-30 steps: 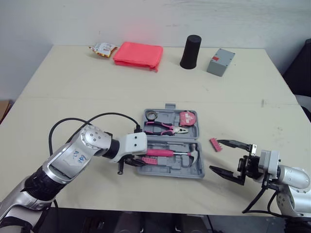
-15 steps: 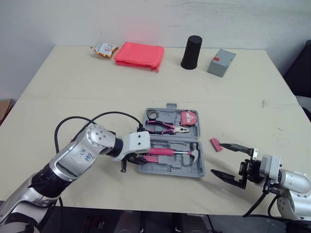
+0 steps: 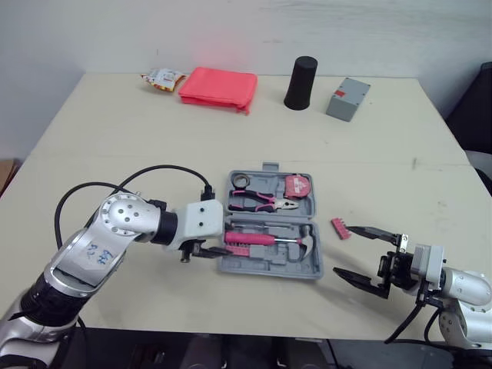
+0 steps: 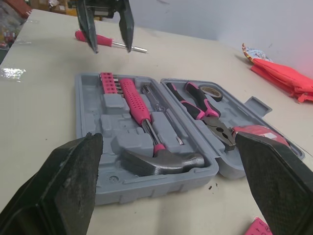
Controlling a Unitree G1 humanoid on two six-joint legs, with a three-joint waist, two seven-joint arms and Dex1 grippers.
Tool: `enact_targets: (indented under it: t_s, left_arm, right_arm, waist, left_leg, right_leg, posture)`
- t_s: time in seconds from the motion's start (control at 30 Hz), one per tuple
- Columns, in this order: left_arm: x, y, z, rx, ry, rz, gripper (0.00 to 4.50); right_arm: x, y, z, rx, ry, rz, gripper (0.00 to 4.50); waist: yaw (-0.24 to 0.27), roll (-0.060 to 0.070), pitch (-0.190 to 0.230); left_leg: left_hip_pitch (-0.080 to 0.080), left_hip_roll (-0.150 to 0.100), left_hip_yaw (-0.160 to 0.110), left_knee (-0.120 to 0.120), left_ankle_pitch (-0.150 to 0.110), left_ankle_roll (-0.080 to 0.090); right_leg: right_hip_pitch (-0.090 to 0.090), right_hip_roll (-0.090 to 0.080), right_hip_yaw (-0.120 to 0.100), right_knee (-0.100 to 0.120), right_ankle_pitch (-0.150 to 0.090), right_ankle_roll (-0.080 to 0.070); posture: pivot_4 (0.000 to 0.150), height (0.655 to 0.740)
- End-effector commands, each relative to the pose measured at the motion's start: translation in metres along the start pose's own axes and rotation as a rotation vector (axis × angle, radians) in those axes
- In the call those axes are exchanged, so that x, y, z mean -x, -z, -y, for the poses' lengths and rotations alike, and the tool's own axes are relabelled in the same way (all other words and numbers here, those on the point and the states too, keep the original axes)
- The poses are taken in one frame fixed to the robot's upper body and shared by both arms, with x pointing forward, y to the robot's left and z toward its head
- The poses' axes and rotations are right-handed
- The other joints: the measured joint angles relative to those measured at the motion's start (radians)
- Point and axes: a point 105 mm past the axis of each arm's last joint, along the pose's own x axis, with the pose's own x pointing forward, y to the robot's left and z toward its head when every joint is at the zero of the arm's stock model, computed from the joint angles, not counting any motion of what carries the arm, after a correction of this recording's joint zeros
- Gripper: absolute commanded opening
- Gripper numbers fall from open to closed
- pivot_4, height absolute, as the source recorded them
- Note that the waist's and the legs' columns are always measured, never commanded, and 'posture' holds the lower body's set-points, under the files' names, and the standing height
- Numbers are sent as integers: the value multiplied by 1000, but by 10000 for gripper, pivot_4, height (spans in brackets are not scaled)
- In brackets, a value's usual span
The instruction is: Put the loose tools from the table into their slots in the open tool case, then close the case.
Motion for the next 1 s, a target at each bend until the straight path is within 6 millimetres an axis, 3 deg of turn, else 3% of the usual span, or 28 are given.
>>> enact_targets:
  t_s: [0.03, 0.1, 0.33, 0.47, 0.73, 0.93, 1.0]
  left_arm:
    - [12, 9, -2, -41, -33, 19, 6039]
    - [12, 22, -1, 22, -49, 13, 1071]
    - [1, 42, 11, 90, -13, 3, 1071]
    - [-8, 63, 20, 124, 29, -99, 1071]
    - [-10, 86, 19, 128, 38, -220, 1071]
    - [-11, 95, 30, 204, 130, -297, 1071]
    - [-8, 109, 38, 252, 154, -392, 1071]
  right_arm:
    - [0, -10, 4, 36, -3, 18, 45000]
    - [-1, -10, 5, 40, -3, 18, 45000]
    - [-2, -11, 8, 50, 1, 15, 45000]
    - [-3, -12, 9, 53, 6, 10, 45000]
    - [-2, -13, 10, 58, 17, 5, 45000]
    - [-2, -14, 11, 61, 22, 3, 45000]
    - [-1, -14, 11, 64, 26, 3, 45000]
  waist:
    - [-1, -1, 0]
    - [-2, -1, 0]
    - [0, -1, 1]
    - [-1, -1, 1]
    - [-1, -1, 0]
    - [-2, 0, 0]
    - [-3, 0, -1]
  left_leg:
    - [0, 0, 0, 0, 0, 0]
    - [0, 0, 0, 0, 0, 0]
    - [0, 0, 1, 0, 0, 0]
    - [0, 0, 1, 0, -1, 1]
    - [1, 0, 1, 0, -1, 1]
    - [3, 0, 1, 0, -1, 0]
    - [3, 0, 1, 0, -1, 0]
  right_leg:
    - [0, 0, 0, 0, 0, 0]
    - [0, 0, 0, 0, 0, 0]
    - [0, 0, 0, 1, 0, 0]
    - [0, 0, 0, 1, 0, 0]
    - [0, 0, 0, 2, 0, 0]
    - [1, 0, 0, 2, 0, 0]
    - [1, 0, 1, 2, 0, 0]
  posture:
    - [1500, 7400]
    - [1500, 7400]
    - [1500, 7400]
    - [1500, 7400]
    - [1500, 7400]
    - [1500, 7400]
    - [1500, 7400]
